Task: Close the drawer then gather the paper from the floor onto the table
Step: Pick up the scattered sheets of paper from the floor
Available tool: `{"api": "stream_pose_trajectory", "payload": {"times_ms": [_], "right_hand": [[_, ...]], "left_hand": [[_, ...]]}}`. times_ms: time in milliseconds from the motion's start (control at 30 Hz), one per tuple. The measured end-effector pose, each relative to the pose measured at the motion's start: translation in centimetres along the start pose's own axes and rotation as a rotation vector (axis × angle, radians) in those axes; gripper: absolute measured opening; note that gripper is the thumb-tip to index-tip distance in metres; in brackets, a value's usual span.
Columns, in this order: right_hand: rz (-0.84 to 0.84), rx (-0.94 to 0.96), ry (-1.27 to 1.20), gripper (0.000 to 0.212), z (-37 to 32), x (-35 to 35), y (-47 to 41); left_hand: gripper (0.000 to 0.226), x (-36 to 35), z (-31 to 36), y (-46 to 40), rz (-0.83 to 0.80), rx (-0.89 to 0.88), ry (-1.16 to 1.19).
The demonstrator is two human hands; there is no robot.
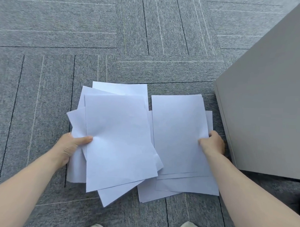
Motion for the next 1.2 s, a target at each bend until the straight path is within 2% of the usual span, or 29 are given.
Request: {"api": "stream_pose_trajectory", "payload": {"times_ms": [100,167,233,267,367,433,600,833,900,1067,1200], "right_hand": [[0.021,0.05,-0.069,0.023,-0.1,0.1,0.3],[-0.003,0.119,-0.207,0.048,-0.5,-0.1,0.8],[-0.107,0.144,-0.335,0.069,-0.7,-0.6,1.4],[-0.155,0.137,-0.361,0.066,-0.6,-1.0,1.6],[-0.202,0.128,-0.322,0.03,-0.5,-1.7,1.8],[-0.227,0.105,-0.305,0.021,-0.6,-2.2,2.1],[-0.279,0.143,-0.175,0.028,-1.0,-3.3,3.1],[-0.142,0.064,0.139,0.067,-1.9,-4.4,4.0],[-0.134,0.016,0.178,0.071,-2.3,-4.2,3.3],[-0.156,-0.022,0.151,0.058,-2.5,-4.1,2.1],[-0.192,0.066,-0.069,0.021,-2.5,-4.4,3.1]], "left_hand": [[0.034,-0.1,0.0,0.1,-0.002,-0.001,0.004],[0.033,-0.1,0.1,0.2,0.002,-0.008,0.018],[0.027,0.0,0.2,0.3,0.015,-0.02,0.038],[0.024,0.1,0.3,0.4,0.019,-0.025,0.049],[0.023,0.5,0.4,0.7,0.016,-0.034,0.073],[0.023,1.0,0.3,0.8,0.02,-0.039,0.1],[0.018,2.5,0.2,1.1,0.058,-0.027,0.242],[0.019,3.0,-0.7,1.1,0.066,0.007,0.254],[0.02,2.8,-0.8,1.1,0.07,0.005,0.229],[0.022,3.1,-1.2,0.8,0.081,0.014,0.183],[0.023,3.1,-1.5,0.8,0.102,0.03,0.15]]}}
Point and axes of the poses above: each hand's wrist, its own y-axis away from the middle knuckle, its own x-axis out of the back of the hand, z = x × y, the point moved 3 cm from there along -y, towards the middle knuckle, and after that the axes turned 8 degrees about -y, right-handed, at the moved point
